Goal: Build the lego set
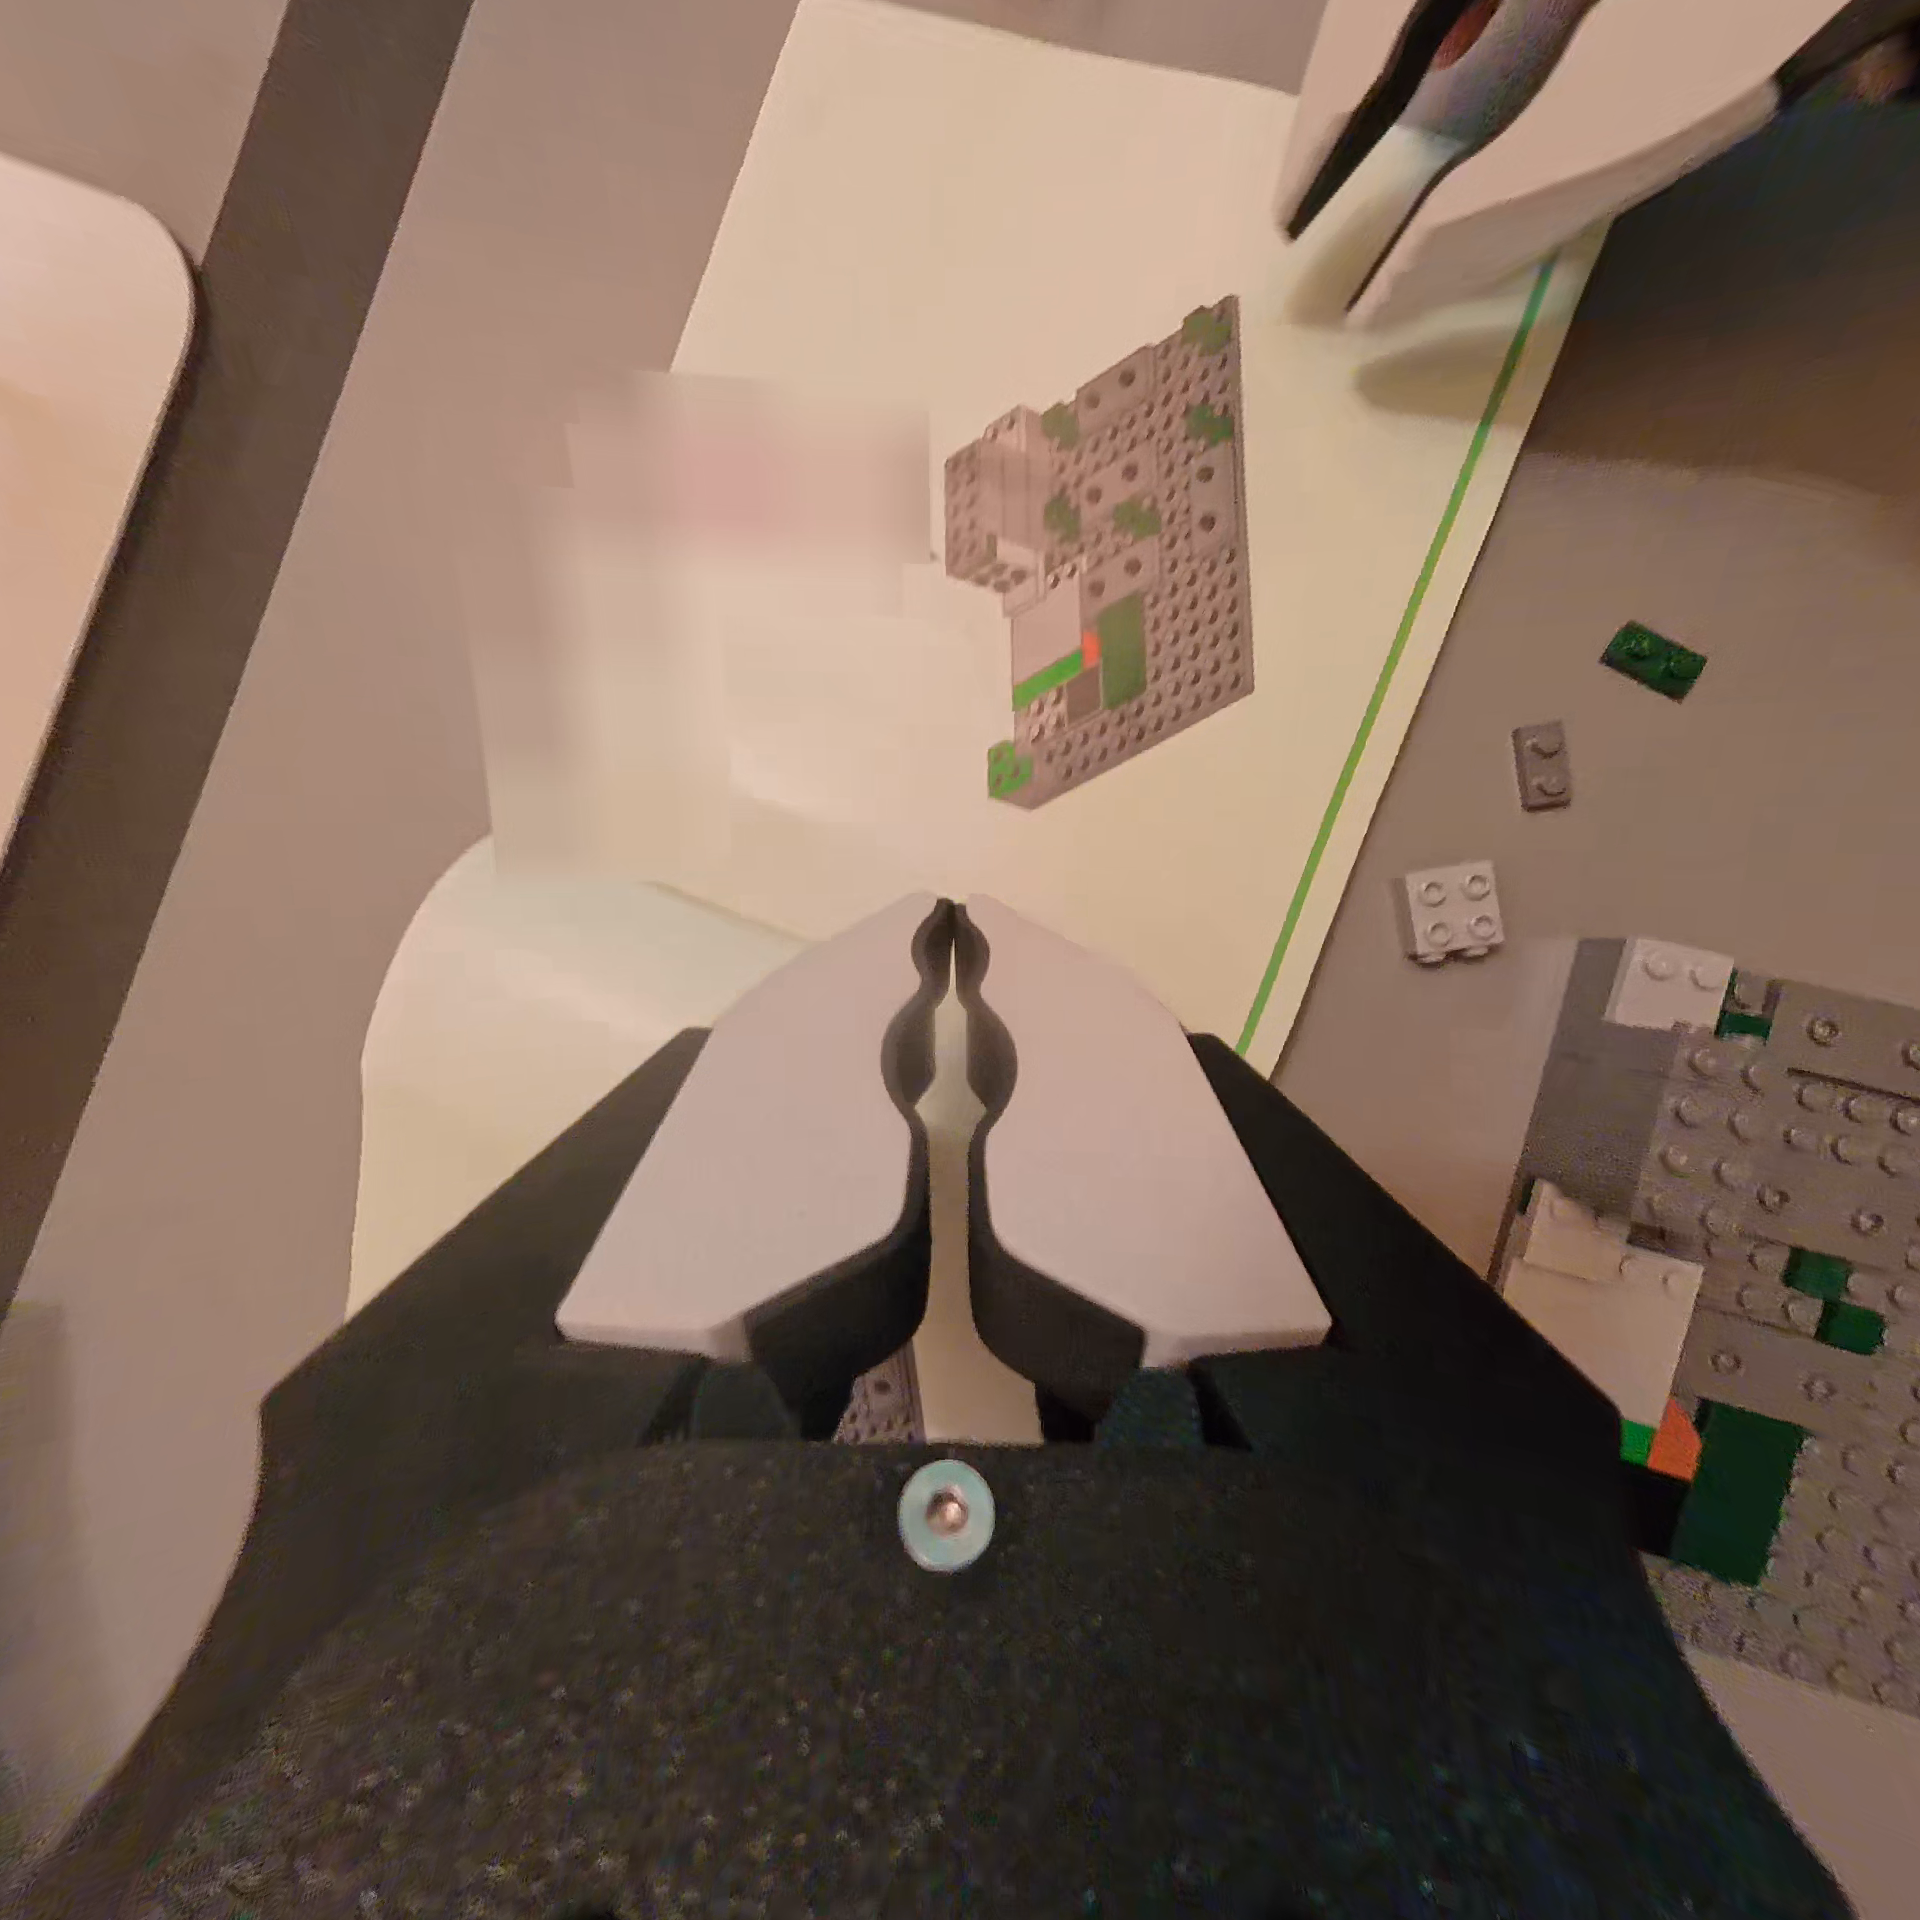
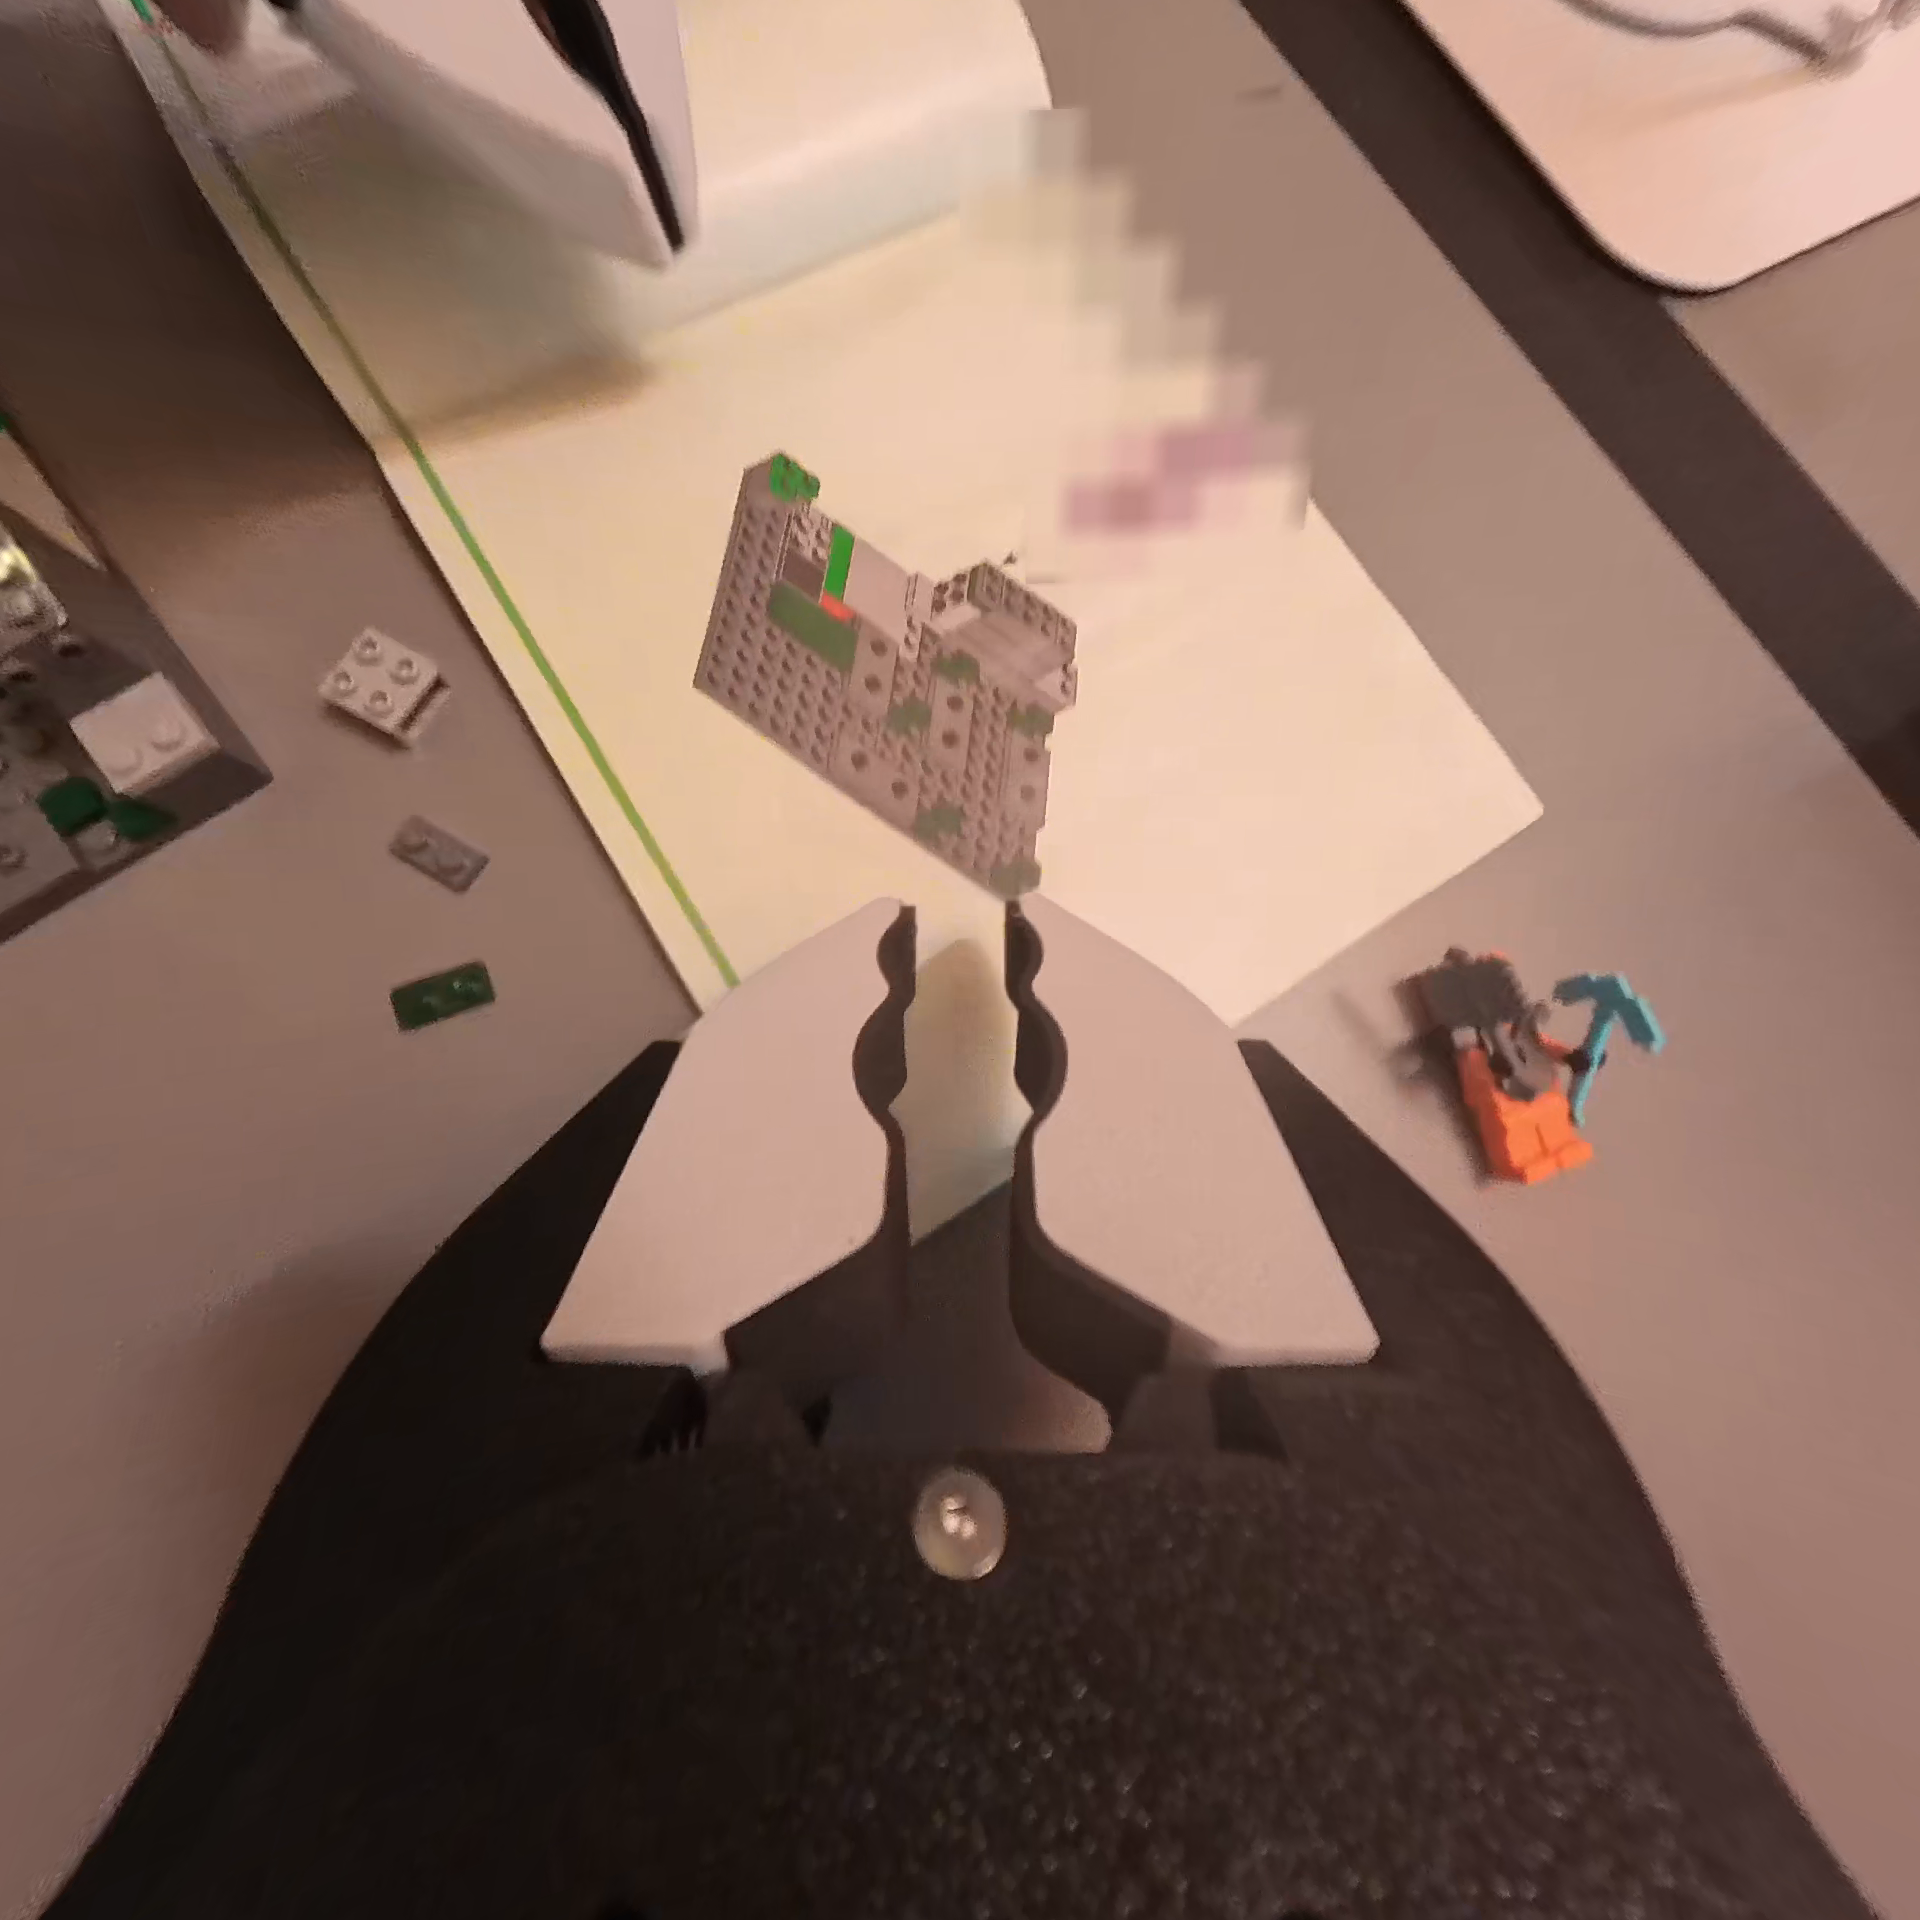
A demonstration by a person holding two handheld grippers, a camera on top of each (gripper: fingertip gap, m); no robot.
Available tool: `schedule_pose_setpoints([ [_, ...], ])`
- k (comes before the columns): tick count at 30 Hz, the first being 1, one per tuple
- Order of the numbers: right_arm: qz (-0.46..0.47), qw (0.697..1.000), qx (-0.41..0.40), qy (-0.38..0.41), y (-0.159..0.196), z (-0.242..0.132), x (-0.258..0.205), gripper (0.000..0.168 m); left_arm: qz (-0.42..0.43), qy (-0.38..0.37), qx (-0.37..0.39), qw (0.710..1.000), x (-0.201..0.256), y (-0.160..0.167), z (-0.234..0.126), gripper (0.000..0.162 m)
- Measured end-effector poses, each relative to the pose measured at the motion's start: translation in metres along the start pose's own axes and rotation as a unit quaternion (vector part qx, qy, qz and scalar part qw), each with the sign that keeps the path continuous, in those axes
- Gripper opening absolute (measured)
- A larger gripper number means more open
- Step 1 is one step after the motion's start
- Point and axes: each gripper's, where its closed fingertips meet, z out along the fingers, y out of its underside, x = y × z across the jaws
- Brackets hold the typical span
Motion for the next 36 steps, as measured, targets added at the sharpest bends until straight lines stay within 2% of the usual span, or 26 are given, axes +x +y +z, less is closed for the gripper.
schedule_pose_setpoints([
  [8,-0.019,0.999,-0.031,0.005,0.022,-0.006,-0.009,0.013,-0.028,-0.005,-0.006,1.0,-0.012,0.021,-0.007,0.002],
  [13,-0.035,0.999,-0.037,-0.009,0.022,-0.006,-0.026,0.005,-0.046,-0.008,0.007,0.999,-0.03,0.018,-0.01,0.006],
  [18,-0.036,0.999,-0.032,-0.01,0.022,-0.008,-0.028,0.01,-0.046,0.015,0.019,0.999,-0.059,0.008,-0.007,0.019],
  [21,-0.034,0.999,-0.03,-0.007,0.021,-0.009,-0.026,0.011,-0.056,0.052,0.007,0.997,-0.081,-0.001,-0.002,0.028],
  [24,-0.036,0.999,-0.021,-0.008,0.017,-0.013,-0.027,0.012,-0.031,0.098,-0.029,0.994,-0.093,-0.002,0.008,0.036],
  [30,-0.036,0.999,-0.002,-0.017,0.01,-0.017,-0.03,0.012,-0.012,0.231,-0.116,0.966,-0.098,0.019,0.022,0.047],
  [32,-0.035,0.999,0.002,-0.021,0.008,-0.018,-0.031,0.012,-0.008,0.273,-0.135,0.953,-0.094,0.026,0.021,0.044],
  [36,-0.03,0.999,0.012,-0.028,0.006,-0.018,-0.032,0.011,0.005,0.334,-0.148,0.931,-0.079,0.032,0.018,0.029],
])
